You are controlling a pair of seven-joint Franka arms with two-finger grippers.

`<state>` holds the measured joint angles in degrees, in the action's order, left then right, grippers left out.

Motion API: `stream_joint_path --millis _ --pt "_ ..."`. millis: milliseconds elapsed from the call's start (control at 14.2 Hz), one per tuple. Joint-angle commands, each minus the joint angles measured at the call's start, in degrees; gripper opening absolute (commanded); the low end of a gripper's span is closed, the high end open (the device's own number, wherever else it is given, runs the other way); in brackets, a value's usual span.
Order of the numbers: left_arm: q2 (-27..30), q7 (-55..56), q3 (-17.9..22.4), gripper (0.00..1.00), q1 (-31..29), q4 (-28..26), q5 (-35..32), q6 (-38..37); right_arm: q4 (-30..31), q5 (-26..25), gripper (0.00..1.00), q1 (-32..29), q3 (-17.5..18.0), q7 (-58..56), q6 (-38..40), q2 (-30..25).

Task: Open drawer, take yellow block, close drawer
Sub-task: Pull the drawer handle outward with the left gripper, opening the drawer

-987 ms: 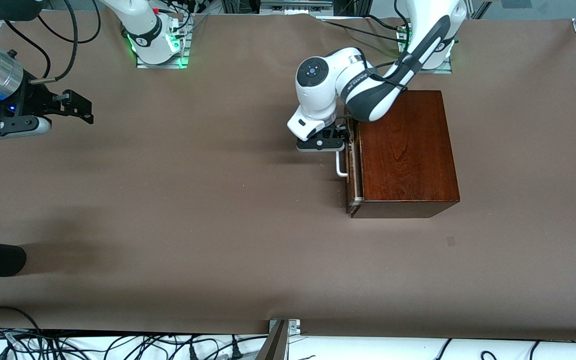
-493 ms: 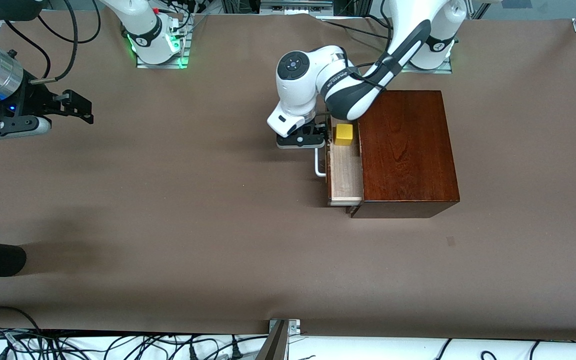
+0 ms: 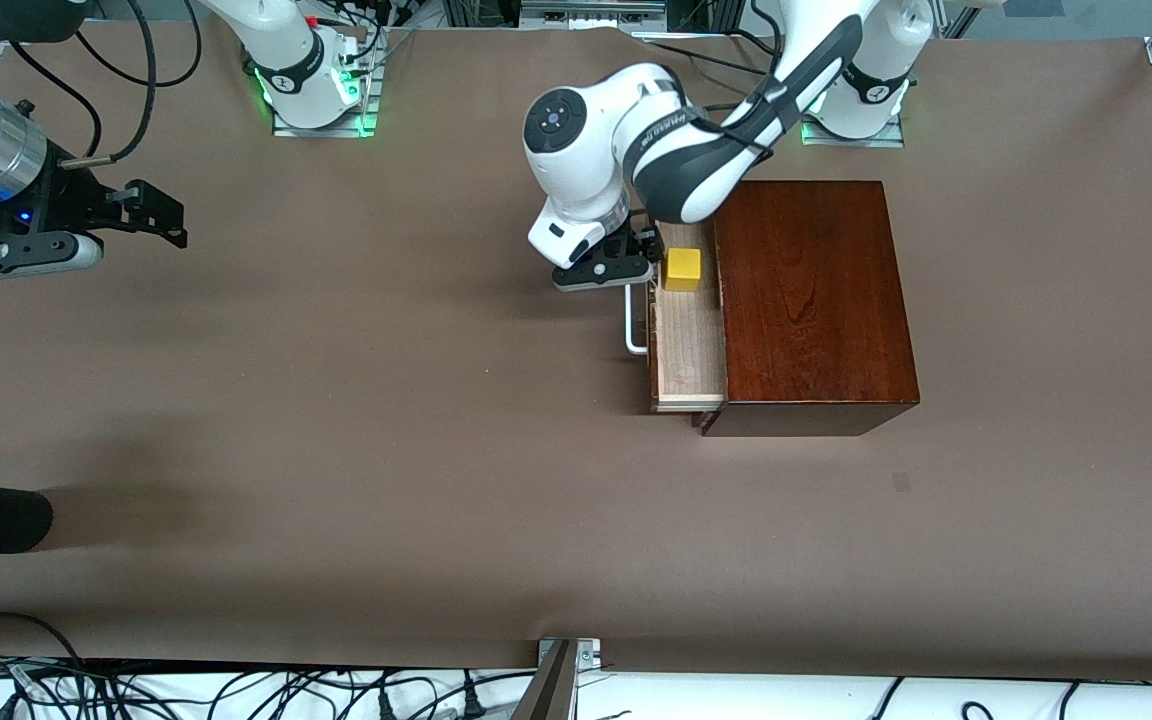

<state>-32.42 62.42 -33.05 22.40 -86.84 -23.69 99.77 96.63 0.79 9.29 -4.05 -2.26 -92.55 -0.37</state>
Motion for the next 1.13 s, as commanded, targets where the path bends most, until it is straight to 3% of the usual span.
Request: stream_joint_path --millis 0,141,423,705,916,1057 --pt "6.1 -9.6 0.5 1.0 -2.2 1.3 1.0 -4.2 -0.4 0.1 1.0 0.1 0.1 0.0 0.4 -0.1" --pt "10.7 -16.6 2.2 1.0 -4.8 1.3 5.4 -6.9 -0.4 0.2 1.0 0.2 0.4 0.1 0.4 -0.1" --pt "19.0 -33.6 12.6 1.0 -7.9 -1.0 14.6 -8.4 -0.3 0.2 1.0 0.3 5.1 0.7 0.7 0.1" --pt "25.8 -44.7 17.1 1.0 -14.6 -6.4 17.1 -8.1 -0.3 0.1 1.0 2.2 14.2 0.0 0.1 1.2" --pt "28.2 -56.6 23.4 1.0 -15.5 -7.5 20.4 -8.3 -0.9 0.0 1.0 7.5 19.5 -0.1 -2.5 3.9" --pt "29.3 -67.1 28.3 1.0 -16.8 -7.8 24.3 -8.2 -2.5 -0.1 1.0 13.1 20.4 -0.4 -6.1 7.9"
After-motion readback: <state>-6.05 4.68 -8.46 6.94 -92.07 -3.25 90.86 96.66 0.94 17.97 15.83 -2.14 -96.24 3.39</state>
